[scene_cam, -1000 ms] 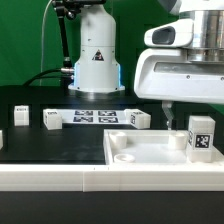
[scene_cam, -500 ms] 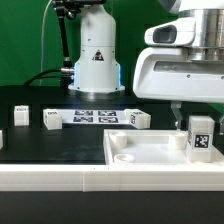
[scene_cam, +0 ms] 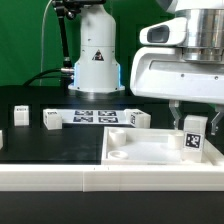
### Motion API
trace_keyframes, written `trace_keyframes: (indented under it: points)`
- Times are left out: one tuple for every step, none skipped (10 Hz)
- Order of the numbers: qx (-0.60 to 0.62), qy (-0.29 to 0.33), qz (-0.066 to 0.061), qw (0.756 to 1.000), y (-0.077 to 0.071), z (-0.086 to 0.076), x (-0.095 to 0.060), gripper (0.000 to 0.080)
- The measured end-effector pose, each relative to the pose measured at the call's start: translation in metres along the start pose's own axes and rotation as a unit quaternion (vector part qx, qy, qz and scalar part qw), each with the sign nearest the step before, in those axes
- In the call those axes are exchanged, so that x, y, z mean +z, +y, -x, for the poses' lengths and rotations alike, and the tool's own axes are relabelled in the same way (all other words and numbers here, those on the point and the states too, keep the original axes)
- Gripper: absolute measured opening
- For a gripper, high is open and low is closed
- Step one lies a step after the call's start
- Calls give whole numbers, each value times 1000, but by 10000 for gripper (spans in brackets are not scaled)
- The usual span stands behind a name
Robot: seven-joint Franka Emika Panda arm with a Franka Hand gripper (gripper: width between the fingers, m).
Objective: Assemble one leg
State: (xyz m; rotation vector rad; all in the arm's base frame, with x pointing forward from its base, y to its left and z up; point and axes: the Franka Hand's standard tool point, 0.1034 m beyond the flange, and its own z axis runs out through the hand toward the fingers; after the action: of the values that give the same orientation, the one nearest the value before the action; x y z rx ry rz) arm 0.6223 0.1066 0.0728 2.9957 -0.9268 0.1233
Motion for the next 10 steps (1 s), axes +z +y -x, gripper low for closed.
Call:
trace_keyframes:
  points:
    - [47,10,7,999,7,-3,0,290]
    - [89,24,20,996,14,-6,0,299]
    - [109,29,27,993,17,-8,0,299]
    - [110,29,27,993,19,-9,0,299]
    - [110,29,27,993,19,-9,0,394]
    - [110,29,27,993,18,-9,0,532]
    - [110,29,27,993,19,-9,0,613]
    - [110,29,27,993,19,-9,0,613]
    - [110,29,27,993,19,-9,0,642]
    - [110,29,27,993,19,-9,0,647]
